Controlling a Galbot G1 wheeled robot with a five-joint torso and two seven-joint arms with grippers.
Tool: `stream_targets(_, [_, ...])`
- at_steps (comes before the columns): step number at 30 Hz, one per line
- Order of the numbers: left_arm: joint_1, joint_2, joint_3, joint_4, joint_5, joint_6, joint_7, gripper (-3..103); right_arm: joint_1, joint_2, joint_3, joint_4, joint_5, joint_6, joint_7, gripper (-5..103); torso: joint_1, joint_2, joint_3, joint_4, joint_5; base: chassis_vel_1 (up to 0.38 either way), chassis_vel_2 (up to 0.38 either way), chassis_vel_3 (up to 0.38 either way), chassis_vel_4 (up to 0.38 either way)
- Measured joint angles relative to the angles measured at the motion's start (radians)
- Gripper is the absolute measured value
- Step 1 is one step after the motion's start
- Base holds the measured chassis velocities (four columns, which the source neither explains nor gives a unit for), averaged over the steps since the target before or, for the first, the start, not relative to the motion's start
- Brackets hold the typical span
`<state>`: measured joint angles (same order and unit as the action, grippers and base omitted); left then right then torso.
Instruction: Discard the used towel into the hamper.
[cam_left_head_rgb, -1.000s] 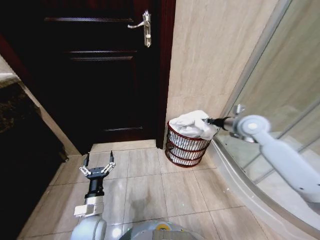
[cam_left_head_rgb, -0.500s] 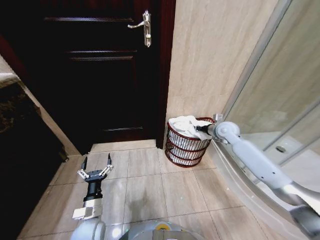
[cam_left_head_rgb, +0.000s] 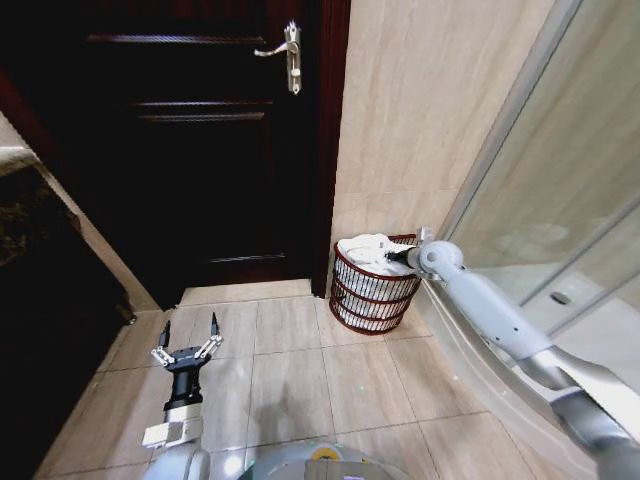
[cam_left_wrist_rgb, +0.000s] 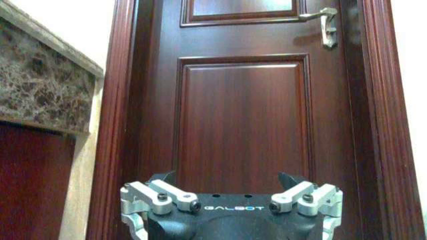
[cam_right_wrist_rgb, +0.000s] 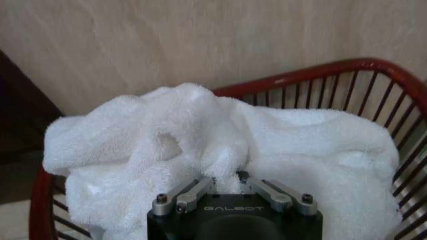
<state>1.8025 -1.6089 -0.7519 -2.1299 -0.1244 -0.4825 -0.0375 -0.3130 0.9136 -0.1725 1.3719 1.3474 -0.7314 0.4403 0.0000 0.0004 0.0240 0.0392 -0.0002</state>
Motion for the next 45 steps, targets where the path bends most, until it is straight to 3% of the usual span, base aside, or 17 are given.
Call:
stream_targets(19, [0.005,0.001,-0.015,-0.03,-0.007,0.005,0.002,100,-0.025,0.063,0.017,-0.083,-0.136,0.001,-0.053,7,0.0,0.0,0.0,0.0,0.0001,0.0,0.0,0.0,0.0])
stream_targets(28, [0.0,0.01,-0.019,-0.019,-0.019,0.005,0.002,100,-0.075,0.014,0.079,0.02,-0.213,0.013,-0.049,32,0.0,0.0,0.001,0.0003,0.0006,0.0,0.0,0.0,0.0])
stream_targets(29, [-0.004,0.013,-0.016,-0.015,-0.019,0.005,0.002,100,-0.092,-0.006,0.099,0.061,-0.225,0.019,-0.04,42,0.0,0.0,0.001,-0.0001,0.0002,0.0,0.0,0.0,0.0])
stream_targets(33, [-0.01,0.016,-0.003,-0.011,-0.017,0.006,0.002,100,-0.127,-0.052,0.149,0.151,-0.236,0.035,-0.021,53,0.0,0.0,0.001,-0.0002,0.0004,0.0,0.0,0.0,0.0])
stream_targets(36, [-0.015,0.018,0.008,-0.01,-0.015,0.01,0.003,100,-0.156,-0.091,0.187,0.216,-0.258,0.041,-0.022,70,0.0,0.0,0.0,-0.0001,0.0,0.0,0.0,0.0,0.0])
stream_targets(38, [-0.017,0.02,0.009,-0.011,-0.015,0.013,0.003,100,-0.167,-0.101,0.196,0.237,-0.262,0.042,-0.022,70,0.0,0.0,0.0,-0.0002,0.0003,0.0,0.0,0.0,0.0])
stream_targets(41, [-0.022,0.029,0.01,-0.011,-0.017,0.019,0.003,100,-0.209,-0.133,0.227,0.304,-0.264,0.041,-0.015,85,0.0,0.0,0.0,0.0,0.0001,0.0,0.0,0.0,0.0])
stream_targets(42, [-0.022,0.029,0.01,-0.011,-0.017,0.019,0.003,100,-0.209,-0.133,0.227,0.304,-0.264,0.041,-0.015,85,0.0,0.0,0.0,0.0,0.0001,0.0,0.0,0.0,0.0])
stream_targets(45, [-0.029,0.033,0.01,-0.01,-0.017,0.025,0.003,100,-0.225,-0.148,0.242,0.339,-0.273,0.049,-0.017,99,0.0,0.0,0.0,-0.0001,0.0004,0.0,0.0,0.0,0.0])
